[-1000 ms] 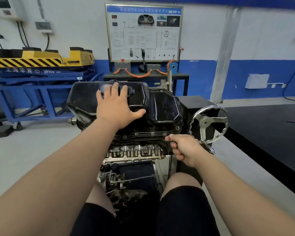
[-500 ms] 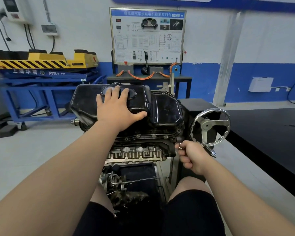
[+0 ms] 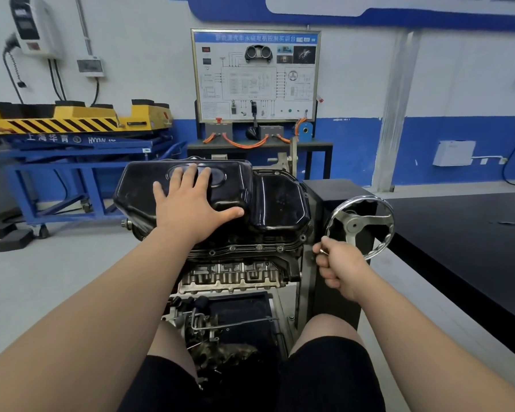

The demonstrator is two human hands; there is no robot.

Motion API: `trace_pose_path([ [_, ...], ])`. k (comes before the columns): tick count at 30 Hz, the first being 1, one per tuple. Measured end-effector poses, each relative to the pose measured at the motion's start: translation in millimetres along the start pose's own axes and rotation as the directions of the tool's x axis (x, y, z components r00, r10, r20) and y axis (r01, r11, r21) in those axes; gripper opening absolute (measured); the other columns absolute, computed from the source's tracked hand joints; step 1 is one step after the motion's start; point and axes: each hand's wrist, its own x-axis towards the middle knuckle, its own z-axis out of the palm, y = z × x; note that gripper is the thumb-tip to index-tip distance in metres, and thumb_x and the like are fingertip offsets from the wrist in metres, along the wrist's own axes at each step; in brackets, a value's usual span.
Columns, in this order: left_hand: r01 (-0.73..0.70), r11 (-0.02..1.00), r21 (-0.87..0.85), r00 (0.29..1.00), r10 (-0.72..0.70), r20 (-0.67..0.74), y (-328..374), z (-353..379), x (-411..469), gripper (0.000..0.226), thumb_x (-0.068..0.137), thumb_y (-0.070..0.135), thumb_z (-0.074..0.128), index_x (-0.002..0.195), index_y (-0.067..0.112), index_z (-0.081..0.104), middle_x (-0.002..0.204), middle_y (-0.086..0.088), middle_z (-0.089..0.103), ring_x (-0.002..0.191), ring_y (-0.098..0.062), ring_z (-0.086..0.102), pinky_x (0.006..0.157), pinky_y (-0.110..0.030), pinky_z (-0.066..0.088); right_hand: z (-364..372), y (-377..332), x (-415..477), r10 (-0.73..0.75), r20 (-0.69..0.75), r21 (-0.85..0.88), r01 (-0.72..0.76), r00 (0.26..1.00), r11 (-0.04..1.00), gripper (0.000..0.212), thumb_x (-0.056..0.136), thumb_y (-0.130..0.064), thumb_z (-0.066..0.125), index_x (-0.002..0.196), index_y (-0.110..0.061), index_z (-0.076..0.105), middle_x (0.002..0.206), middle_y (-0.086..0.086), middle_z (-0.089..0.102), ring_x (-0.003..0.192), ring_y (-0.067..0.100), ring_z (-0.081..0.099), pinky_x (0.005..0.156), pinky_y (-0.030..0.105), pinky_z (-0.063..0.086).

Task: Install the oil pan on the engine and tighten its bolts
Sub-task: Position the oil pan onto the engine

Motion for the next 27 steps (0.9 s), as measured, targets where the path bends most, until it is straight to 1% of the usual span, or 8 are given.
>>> trace_pose_path([
  [5, 0.007, 1.000, -0.004, 1.000, -0.007, 0.002, -1, -1, 9, 0.119, 0.052, 0.099, 0.023, 0.150, 0.031, 0.012, 0.160, 0.004, 0.009, 0.147, -0.020, 0.000, 0.114, -0.060, 0.004, 4, -16, 8, -0.090, -0.062, -0.005, 0.090, 0.994, 0.996, 0.032, 0.100, -0.032, 0.034, 0.083, -0.015, 0.054, 0.047, -0.005, 0.036, 0.037, 0.009, 0.023, 0.034, 0.019, 0.016],
  [10, 0.001, 1.000, -0.007, 1.000, -0.002, -0.016, -1, -2, 20, 0.121, 0.049, 0.101, 0.021, 0.149, 0.032, 0.017, 0.159, 0.003, 0.014, 0.147, -0.022, 0.004, 0.113, -0.062, 0.005, 2, -11, 25, -0.048, -0.174, -0.006, 0.048, 0.983, 0.999, 0.030, 0.100, -0.027, 0.033, 0.082, -0.015, 0.053, 0.047, -0.004, 0.036, 0.035, 0.009, 0.023, 0.032, 0.018, 0.016],
  [13, 0.003, 1.000, -0.004, 1.000, -0.004, -0.027, -2, -2, 20, 0.121, 0.048, 0.101, 0.020, 0.148, 0.032, 0.019, 0.158, 0.003, 0.015, 0.146, -0.023, 0.005, 0.113, -0.062, 0.005, -4, -19, 36, -0.061, -0.274, -0.150, 0.021, 0.960, 0.989, 0.026, 0.097, -0.020, 0.037, 0.079, -0.017, 0.055, 0.059, 0.002, 0.042, 0.040, 0.014, 0.031, 0.035, 0.022, 0.023],
  [15, 0.007, 1.000, -0.010, 1.000, -0.007, -0.027, -1, -2, 21, 0.121, 0.048, 0.101, 0.021, 0.148, 0.033, 0.019, 0.158, 0.004, 0.016, 0.146, -0.023, 0.005, 0.112, -0.062, 0.005, -9, -30, 44, -0.167, -0.296, -0.358, 0.053, 0.941, 0.932, 0.020, 0.094, -0.018, 0.042, 0.080, -0.015, 0.056, 0.069, 0.003, 0.048, 0.051, 0.014, 0.039, 0.045, 0.026, 0.035],
  [16, 0.006, 1.000, -0.009, 1.000, -0.006, -0.024, -1, -3, 21, 0.121, 0.048, 0.101, 0.022, 0.148, 0.033, 0.019, 0.158, 0.004, 0.016, 0.146, -0.023, 0.006, 0.112, -0.062, 0.005, -11, -36, 48, -0.233, -0.289, -0.453, 0.082, 0.929, 0.888, 0.017, 0.094, -0.018, 0.043, 0.085, -0.013, 0.057, 0.076, 0.005, 0.052, 0.057, 0.014, 0.043, 0.053, 0.027, 0.039],
  [20, -0.003, 1.000, -0.007, 0.999, 0.003, -0.046, -4, -3, 24, 0.120, 0.048, 0.100, 0.022, 0.148, 0.032, 0.021, 0.157, 0.004, 0.019, 0.145, -0.023, 0.009, 0.112, -0.062, 0.006, -2, -57, 60, -0.419, -0.239, -0.637, 0.184, 0.876, 0.749, 0.034, 0.098, -0.020, 0.037, 0.108, 0.000, 0.063, 0.102, 0.017, 0.062, 0.087, 0.028, 0.054, 0.076, 0.032, 0.041],
  [24, 0.000, 1.000, 0.000, 0.998, 0.000, -0.065, -5, -3, 32, 0.120, 0.048, 0.101, 0.023, 0.147, 0.033, 0.022, 0.157, 0.004, 0.019, 0.145, -0.023, 0.010, 0.113, -0.062, 0.006, 28, -75, 68, -0.551, -0.149, -0.713, 0.297, 0.821, 0.635, 0.039, 0.101, -0.024, 0.029, 0.106, -0.005, 0.062, 0.102, 0.010, 0.061, 0.086, 0.018, 0.050, 0.076, 0.027, 0.034],
  [27, -0.002, 1.000, 0.002, 0.998, 0.002, -0.070, -6, -1, 33, 0.121, 0.047, 0.101, 0.021, 0.147, 0.034, 0.021, 0.157, 0.005, 0.019, 0.145, -0.023, 0.009, 0.113, -0.062, 0.006, 63, -98, 67, -0.636, -0.104, -0.688, 0.406, 0.764, 0.601, 0.038, 0.101, -0.026, 0.028, 0.104, -0.008, 0.062, 0.100, 0.006, 0.059, 0.089, 0.018, 0.052, 0.076, 0.030, 0.037],
])
